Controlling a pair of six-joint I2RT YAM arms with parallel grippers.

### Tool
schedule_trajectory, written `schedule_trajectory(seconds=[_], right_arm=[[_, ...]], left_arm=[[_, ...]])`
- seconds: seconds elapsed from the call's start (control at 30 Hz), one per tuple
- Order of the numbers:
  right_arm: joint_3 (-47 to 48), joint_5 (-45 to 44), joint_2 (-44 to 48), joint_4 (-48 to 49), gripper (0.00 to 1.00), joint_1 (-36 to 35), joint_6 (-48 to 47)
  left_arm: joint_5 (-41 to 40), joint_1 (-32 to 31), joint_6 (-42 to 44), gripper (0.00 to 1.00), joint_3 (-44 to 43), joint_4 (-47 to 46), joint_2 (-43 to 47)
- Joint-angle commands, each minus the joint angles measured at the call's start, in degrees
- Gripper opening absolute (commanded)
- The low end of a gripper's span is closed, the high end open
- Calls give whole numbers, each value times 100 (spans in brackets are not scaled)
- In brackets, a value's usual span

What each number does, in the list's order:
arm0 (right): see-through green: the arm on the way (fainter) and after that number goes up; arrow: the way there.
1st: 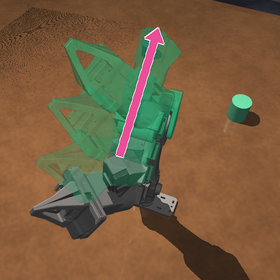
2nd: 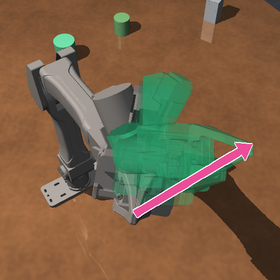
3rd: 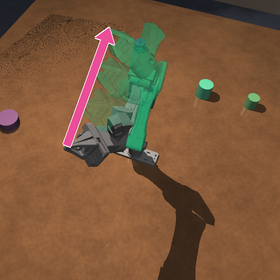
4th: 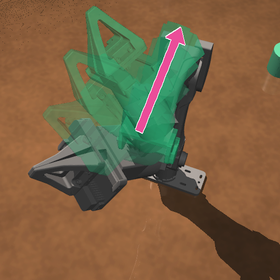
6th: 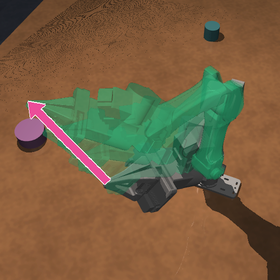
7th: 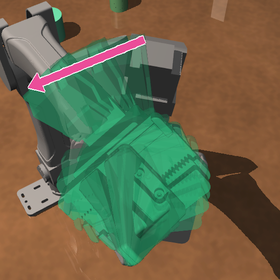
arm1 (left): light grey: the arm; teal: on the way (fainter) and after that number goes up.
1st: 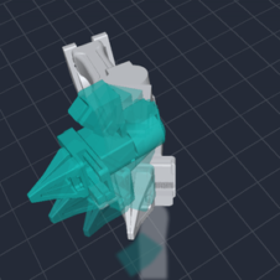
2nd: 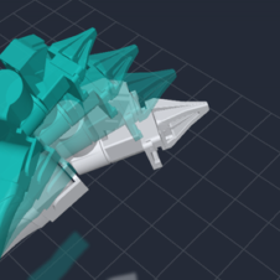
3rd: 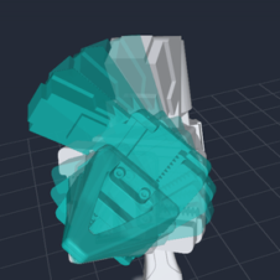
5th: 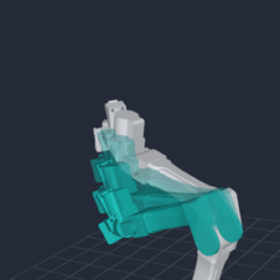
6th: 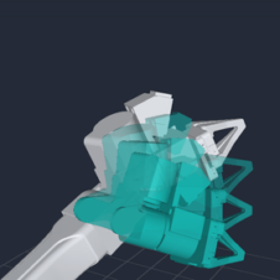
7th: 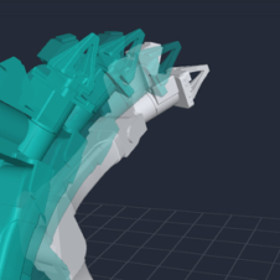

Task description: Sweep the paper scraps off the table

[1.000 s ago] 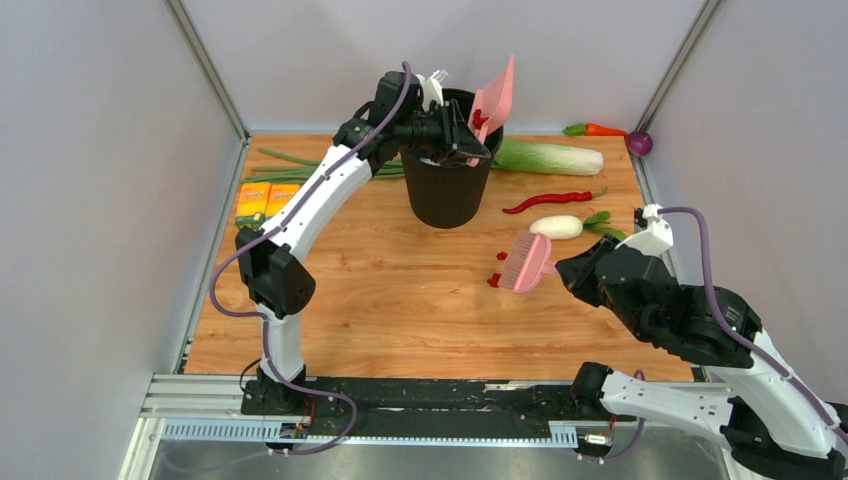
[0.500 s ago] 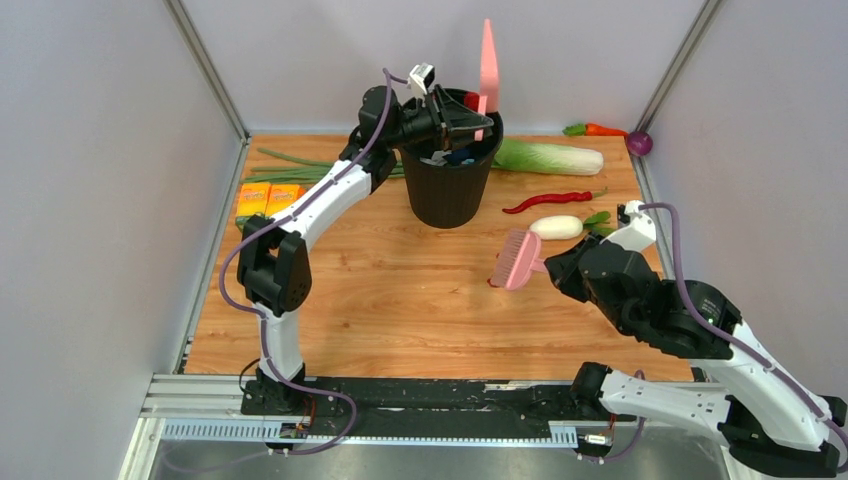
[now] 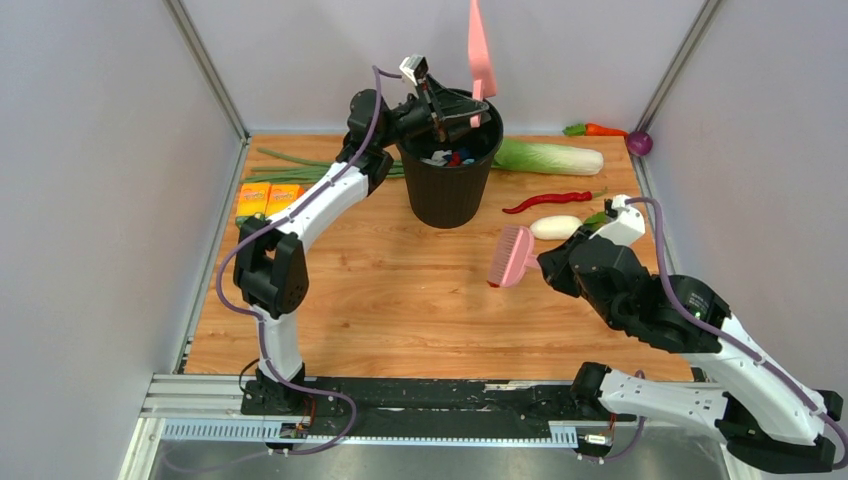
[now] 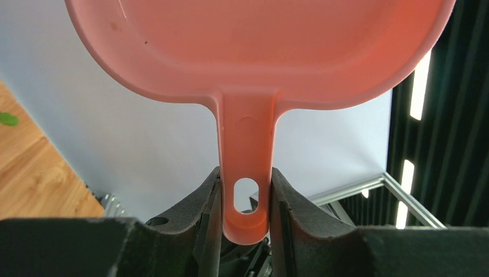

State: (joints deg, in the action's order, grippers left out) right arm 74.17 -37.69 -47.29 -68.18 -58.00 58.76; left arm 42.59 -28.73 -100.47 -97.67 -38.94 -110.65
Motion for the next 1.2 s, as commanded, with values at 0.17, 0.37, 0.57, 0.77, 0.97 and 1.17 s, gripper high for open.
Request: schedule_trajectory(seconds=[0.17, 0.37, 0.57, 0.77, 0.97, 1.17], right_arm=[[773, -905, -465, 314, 0, -1, -1093], [1020, -1310, -1106, 297, 0, 104, -1946], [1029, -505, -1599, 428, 0, 955, -2684], [599, 586, -1714, 613, 0, 1879, -2888], [-33, 1167, -1784, 955, 0, 2020, -2923], [-263, 1273, -1872, 1263, 0, 2056, -2809]], left_arm=[[-240, -281, 4117, 0, -1761, 5767, 1089], [-1382, -782, 5790, 0, -2177, 8354, 1493], [-2656, -1415, 6873, 0, -2503, 10157, 1792], [-3976, -2004, 7182, 0, -1539, 11065, 2486], [-4865, -2417, 7050, 0, -10, 11417, 3286], [-5402, -2725, 7058, 0, 1213, 11550, 3506]])
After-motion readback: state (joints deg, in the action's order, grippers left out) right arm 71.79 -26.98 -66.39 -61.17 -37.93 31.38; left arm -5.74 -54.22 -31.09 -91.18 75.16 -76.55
